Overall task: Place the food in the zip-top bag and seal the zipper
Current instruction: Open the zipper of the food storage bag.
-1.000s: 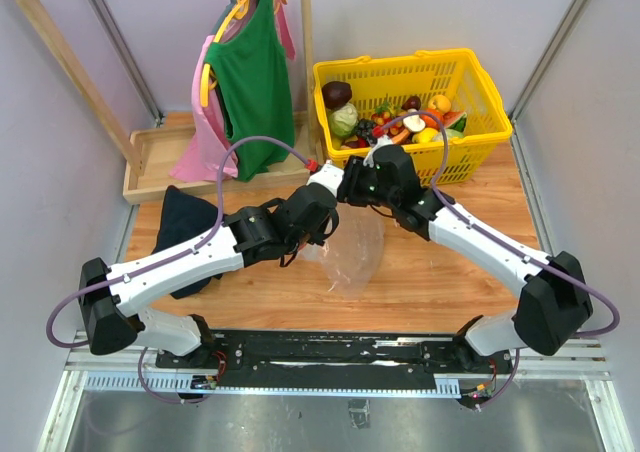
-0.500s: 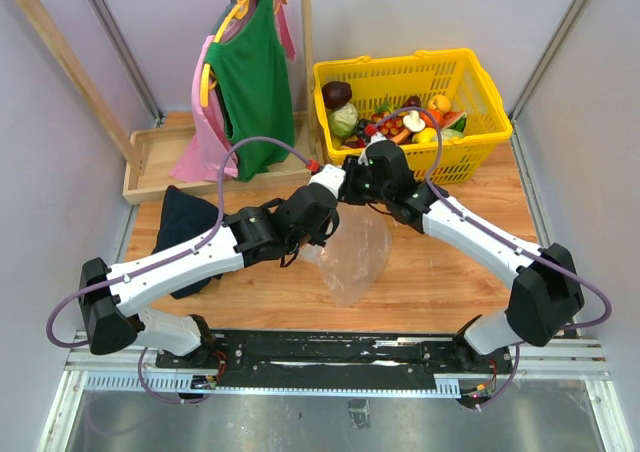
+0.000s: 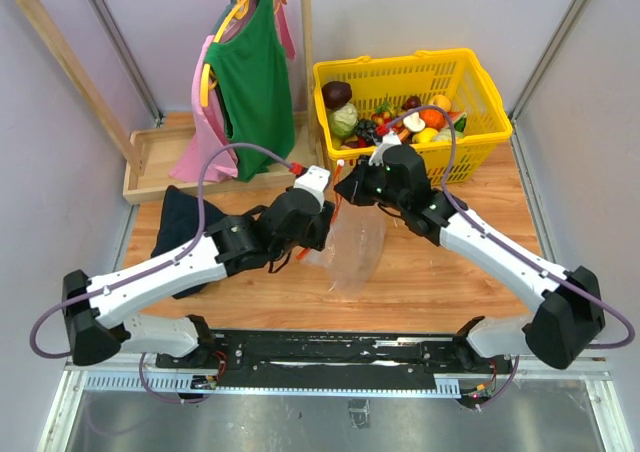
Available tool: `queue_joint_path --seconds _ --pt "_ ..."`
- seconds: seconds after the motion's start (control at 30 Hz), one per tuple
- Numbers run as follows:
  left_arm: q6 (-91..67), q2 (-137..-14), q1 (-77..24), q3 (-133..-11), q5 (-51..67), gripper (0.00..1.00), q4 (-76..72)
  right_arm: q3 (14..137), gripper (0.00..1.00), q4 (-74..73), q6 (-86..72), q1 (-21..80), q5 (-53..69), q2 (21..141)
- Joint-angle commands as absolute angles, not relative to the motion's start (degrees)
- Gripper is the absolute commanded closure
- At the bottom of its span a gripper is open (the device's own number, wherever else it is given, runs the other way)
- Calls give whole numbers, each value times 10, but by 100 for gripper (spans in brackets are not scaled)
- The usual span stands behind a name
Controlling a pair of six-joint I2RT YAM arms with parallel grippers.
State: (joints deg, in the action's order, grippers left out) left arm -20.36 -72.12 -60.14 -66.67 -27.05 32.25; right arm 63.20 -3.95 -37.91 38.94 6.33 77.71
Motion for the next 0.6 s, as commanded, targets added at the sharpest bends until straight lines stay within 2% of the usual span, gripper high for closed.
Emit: queue_joint_path --seconds 0.0,0.17,0.33,0.57 --pt "-223 -649 -602 -634 -264 39 258 600 99 21 -334 395 61 724" --pt "-252 -602 -552 -608 -178 26 214 569 99 69 -305 394 89 695" --pt "-279 -596 -507 -602 -104 22 181 536 99 107 -293 394 109 672" --pt "-308 -632 -496 -599 -88 21 147 522 99 132 -294 394 126 656"
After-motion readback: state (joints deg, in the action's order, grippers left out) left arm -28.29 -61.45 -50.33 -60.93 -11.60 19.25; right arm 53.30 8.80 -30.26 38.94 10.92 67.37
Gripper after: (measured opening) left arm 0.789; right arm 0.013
